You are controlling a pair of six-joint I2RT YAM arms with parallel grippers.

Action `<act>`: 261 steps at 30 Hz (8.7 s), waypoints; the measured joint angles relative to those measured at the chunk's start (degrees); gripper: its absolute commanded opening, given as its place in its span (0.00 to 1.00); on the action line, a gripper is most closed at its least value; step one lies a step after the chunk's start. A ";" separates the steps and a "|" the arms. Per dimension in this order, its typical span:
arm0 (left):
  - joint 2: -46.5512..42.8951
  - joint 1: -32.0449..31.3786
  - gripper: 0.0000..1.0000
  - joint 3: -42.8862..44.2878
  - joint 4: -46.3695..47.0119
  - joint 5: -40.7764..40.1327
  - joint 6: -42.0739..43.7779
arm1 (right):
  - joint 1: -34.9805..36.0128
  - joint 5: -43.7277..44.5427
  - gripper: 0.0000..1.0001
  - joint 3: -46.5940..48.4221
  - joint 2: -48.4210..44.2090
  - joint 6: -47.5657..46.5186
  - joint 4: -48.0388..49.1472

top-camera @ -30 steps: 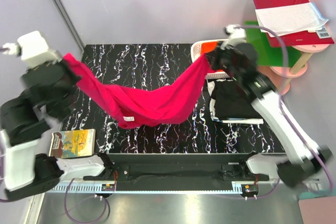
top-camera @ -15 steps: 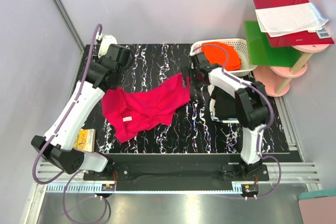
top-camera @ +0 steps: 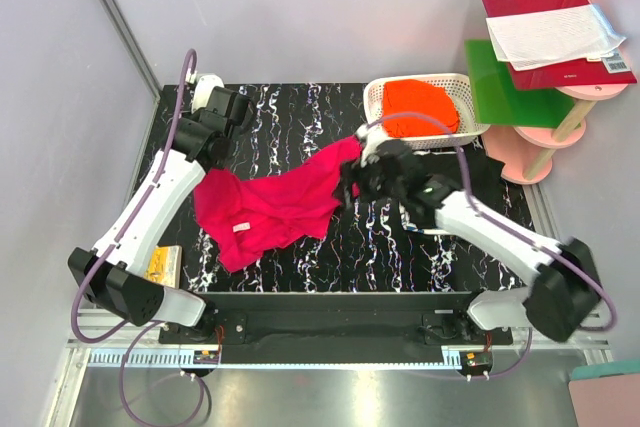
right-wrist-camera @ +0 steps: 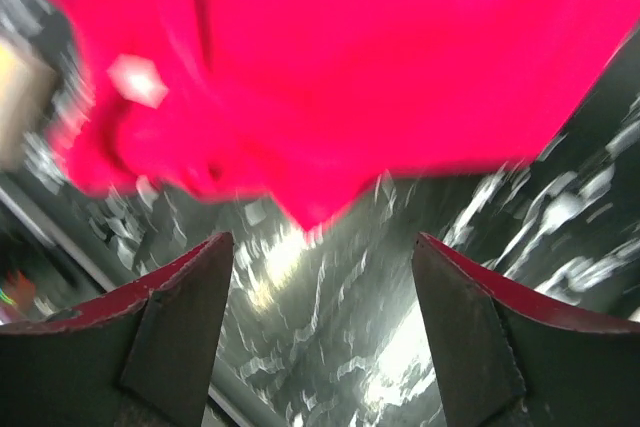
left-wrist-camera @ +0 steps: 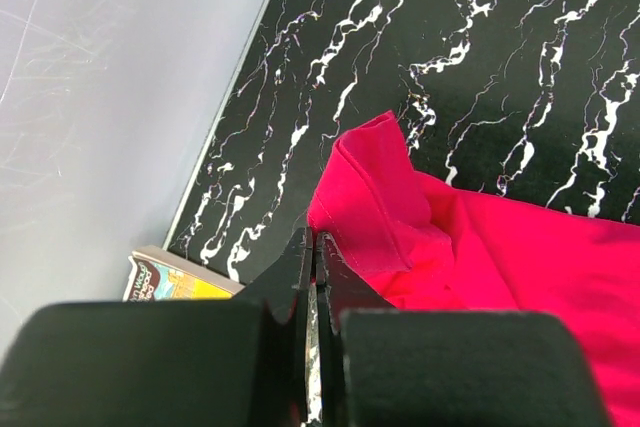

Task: Fold and stack the t-shirts
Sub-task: Flatten out the tshirt, then fold the flattened tshirt in 1/3 of the way

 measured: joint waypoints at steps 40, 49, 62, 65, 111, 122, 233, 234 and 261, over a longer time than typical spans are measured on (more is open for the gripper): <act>0.22 4.39 0.00 -5.05 3.67 5.68 1.05 | 21.22 28.15 0.00 16.48 41.20 2.03 1.51; 0.22 4.48 0.00 -2.99 2.19 5.79 1.44 | 21.33 39.36 0.00 17.33 36.17 -0.31 -10.43; -4.96 4.61 0.00 21.70 -4.07 0.42 2.38 | 18.12 57.18 0.00 30.45 9.38 -11.98 -13.70; -11.30 4.66 0.00 20.22 -4.57 -0.55 1.81 | 18.08 58.07 0.00 29.31 1.57 -14.08 -12.81; 31.26 18.99 0.00 38.40 -5.14 13.64 6.99 | -10.71 24.02 0.00 33.86 39.08 -10.51 -1.81; 42.66 22.23 0.00 43.71 -3.91 16.39 6.78 | -14.14 18.58 0.00 58.77 60.17 -10.34 -6.86; 46.75 28.02 0.00 41.66 7.72 27.45 10.58 | -17.92 4.35 0.00 78.20 71.08 -6.97 -12.66; 45.92 28.02 0.00 40.15 7.41 27.43 10.60 | -17.92 4.02 0.00 78.20 71.08 -6.97 -13.35; 27.56 28.02 0.62 9.31 -11.54 20.46 4.85 | -17.94 0.55 0.01 59.65 56.04 -4.35 -31.80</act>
